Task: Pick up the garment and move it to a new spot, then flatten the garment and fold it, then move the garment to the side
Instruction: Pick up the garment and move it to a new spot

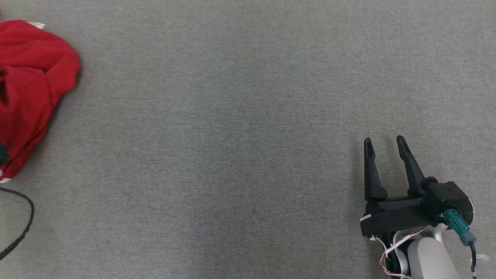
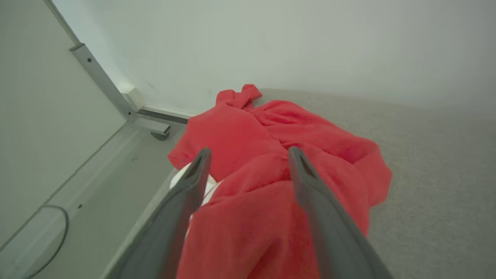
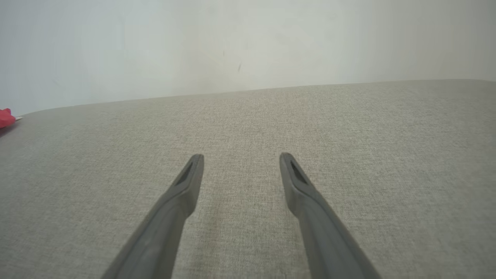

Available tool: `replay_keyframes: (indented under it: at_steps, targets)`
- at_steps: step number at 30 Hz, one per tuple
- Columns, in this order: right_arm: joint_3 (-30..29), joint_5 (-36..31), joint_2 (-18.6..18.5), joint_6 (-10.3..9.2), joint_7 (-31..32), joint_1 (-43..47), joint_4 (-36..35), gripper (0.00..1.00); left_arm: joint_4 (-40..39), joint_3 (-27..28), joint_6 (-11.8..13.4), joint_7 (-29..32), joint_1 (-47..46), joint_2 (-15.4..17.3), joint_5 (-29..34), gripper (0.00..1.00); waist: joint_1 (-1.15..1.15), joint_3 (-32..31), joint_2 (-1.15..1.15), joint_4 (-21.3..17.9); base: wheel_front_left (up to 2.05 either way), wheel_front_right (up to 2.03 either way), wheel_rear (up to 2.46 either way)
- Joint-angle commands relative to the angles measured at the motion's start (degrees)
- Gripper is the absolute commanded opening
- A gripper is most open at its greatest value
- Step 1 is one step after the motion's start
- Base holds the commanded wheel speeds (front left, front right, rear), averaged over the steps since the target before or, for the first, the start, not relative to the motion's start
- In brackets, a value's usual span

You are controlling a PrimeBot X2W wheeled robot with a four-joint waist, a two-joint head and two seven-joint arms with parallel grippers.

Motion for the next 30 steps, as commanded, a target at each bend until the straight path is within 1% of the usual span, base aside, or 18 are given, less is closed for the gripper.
replay_keyframes:
  at_steps: [1, 4, 8, 11, 12, 13, 14, 17, 19, 24, 27, 30]
  targets:
    - [0.15, 0.36, 0.17, -0.12, -0.35, -0.54, -0.01, 1.0, 0.73, -0.24, -0.25, 0.41, -0.29, 0.47, 0.11, 1.0, -0.01, 1.03, -0.01, -1.1, 0.0, 0.0, 0.0]
    - [0.34, 0.4, 0.16, -0.12, -0.3, -0.78, 0.06, 1.0, 5.85, -0.29, -0.21, 3.94, -1.08, 0.91, -0.96, 1.0, -0.01, 1.0, -0.01, -1.53, 0.0, 0.0, 0.0]
    - [0.58, 0.48, 0.17, -0.12, -0.44, -0.87, 0.18, 1.0, 10.5, -0.5, -0.4, 7.92, -1.03, 0.29, -2.35, 1.0, -0.01, 0.98, -0.01, -1.89, 0.0, 0.0, 0.0]
    - [0.59, 0.49, 0.16, -0.12, -0.29, -0.95, 0.31, 1.0, 12.59, -0.86, -0.86, 9.16, -1.09, 0.0, -3.12, 1.0, -0.01, 0.67, -0.01, -2.13, 0.0, 0.0, 0.0]
    - [0.6, 0.48, 0.17, -0.12, -0.27, -0.98, 0.37, 1.0, 13.11, -1.11, -1.03, 9.18, -1.08, -0.05, -2.97, 0.38, -0.01, 0.52, -0.01, -2.18, 0.0, 0.0, 0.0]
    - [0.67, 0.47, 0.17, -0.12, -0.27, -1.0, 0.49, 1.0, 13.56, -1.27, -1.18, 8.84, -1.05, -0.11, -2.91, 0.0, -0.01, 0.25, -0.01, -2.23, 0.0, 0.0, 0.0]
    - [0.62, 0.47, 0.16, -0.12, -0.22, -0.91, 0.56, 1.0, 13.96, -1.36, -1.26, 8.72, -1.05, -0.22, -2.97, 0.0, -0.01, -0.01, -0.01, -2.21, 0.0, 0.0, 0.0]
    - [0.33, 0.55, 0.16, -0.12, -0.31, -0.51, 0.82, 1.0, 13.6, -1.78, -1.04, 4.98, -1.71, 0.06, -2.01, 0.0, -0.01, -0.95, -0.01, -1.93, 0.0, 0.0, 0.0]
    - [0.11, 0.73, 0.17, -0.12, -0.53, -0.21, 1.09, 1.0, 12.71, -1.46, -1.13, 1.7, -2.7, 0.07, -2.32, 0.0, -0.01, -1.87, -0.01, -1.62, 0.0, 0.0, 0.0]
    - [0.12, 1.61, 0.17, -0.12, -1.14, 0.57, 2.55, 1.0, 9.25, -1.85, -1.17, -5.65, -4.59, 1.44, -0.84, 0.0, -0.01, -4.91, -0.01, -0.81, 0.0, 0.0, 0.0]
    - [0.35, 2.34, 0.17, -0.12, -1.7, 1.07, 3.96, 1.0, 6.4, -2.31, -1.41, -8.39, -6.02, 2.05, -0.25, 0.0, -0.01, -6.89, -0.01, -0.66, 0.0, 0.0, 0.0]
    - [0.6, 3.11, 0.16, -0.12, -2.29, 1.64, 5.08, 1.0, 2.82, -3.19, -1.67, -9.86, -7.45, 2.95, 0.51, 0.0, -0.01, -8.63, -0.01, -0.95, 0.0, 0.0, 0.0]
